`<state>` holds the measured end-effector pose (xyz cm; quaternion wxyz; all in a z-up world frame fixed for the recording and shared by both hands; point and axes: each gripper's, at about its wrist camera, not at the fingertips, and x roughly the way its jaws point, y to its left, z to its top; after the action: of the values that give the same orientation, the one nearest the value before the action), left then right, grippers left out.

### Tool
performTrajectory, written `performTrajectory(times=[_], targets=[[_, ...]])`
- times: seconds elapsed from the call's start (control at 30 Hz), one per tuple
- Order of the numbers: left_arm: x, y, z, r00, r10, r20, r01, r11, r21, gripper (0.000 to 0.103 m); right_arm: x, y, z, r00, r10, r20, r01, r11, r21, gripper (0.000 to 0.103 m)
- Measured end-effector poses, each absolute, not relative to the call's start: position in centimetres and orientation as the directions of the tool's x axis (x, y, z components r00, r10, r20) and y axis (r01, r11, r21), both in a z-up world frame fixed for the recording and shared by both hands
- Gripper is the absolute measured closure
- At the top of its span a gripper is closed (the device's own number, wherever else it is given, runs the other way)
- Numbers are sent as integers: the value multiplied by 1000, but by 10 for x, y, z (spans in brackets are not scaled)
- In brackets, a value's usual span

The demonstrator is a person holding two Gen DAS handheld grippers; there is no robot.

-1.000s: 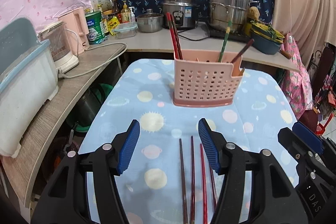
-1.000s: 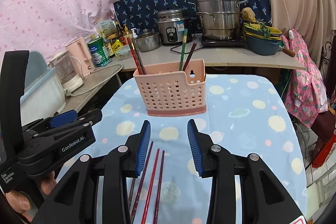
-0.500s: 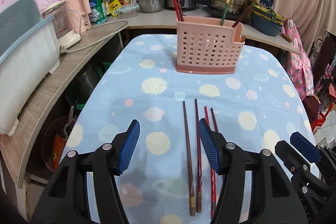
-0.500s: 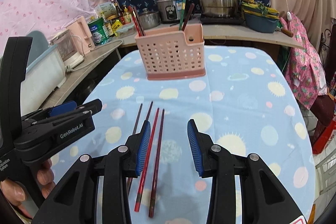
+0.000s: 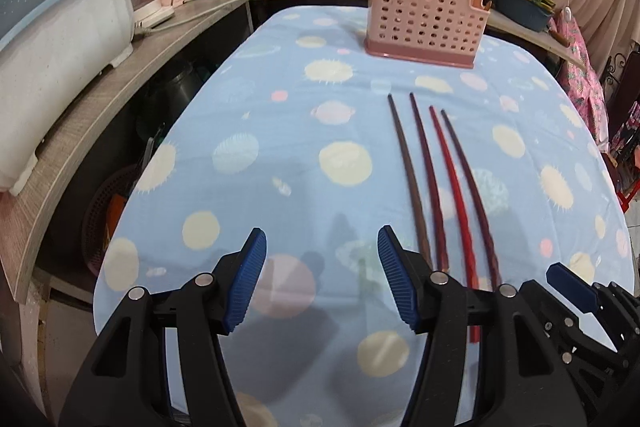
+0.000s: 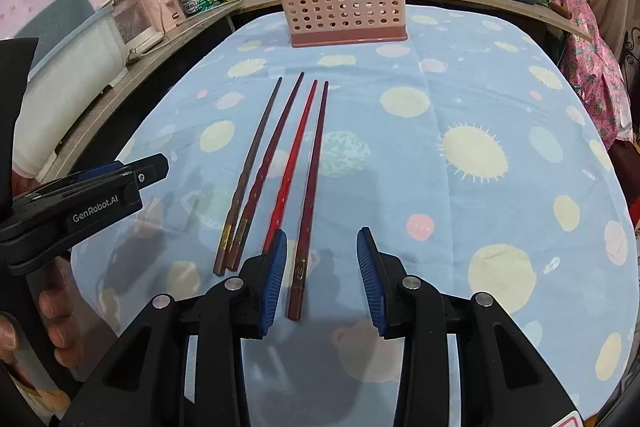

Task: Organize utensils
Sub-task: 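Move both open tools back down to the remaining chopsticks, then grasp a dark red chopstick with the right tool while the left tool grasps a brown one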

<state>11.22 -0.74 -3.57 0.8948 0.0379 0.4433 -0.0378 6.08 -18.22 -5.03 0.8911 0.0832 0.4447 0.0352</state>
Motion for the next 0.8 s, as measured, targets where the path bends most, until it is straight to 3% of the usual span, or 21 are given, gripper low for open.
performTrajectory(times=[0.3,0.53,0.8], targets=[[97,-6,-47,591,-43,-806,130,991,42,46,58,-165,-65,575,144,-805,-24,987,160,73],[92,-15,-48,589,-74,-804,167,985,32,40,57,-163,-77,553,135,-822,-25,989,146,94],[89,-28,-51,579,-123,-806,211,978,2,34,52,-183,-78,559,117,-821,35,986,165,96]])
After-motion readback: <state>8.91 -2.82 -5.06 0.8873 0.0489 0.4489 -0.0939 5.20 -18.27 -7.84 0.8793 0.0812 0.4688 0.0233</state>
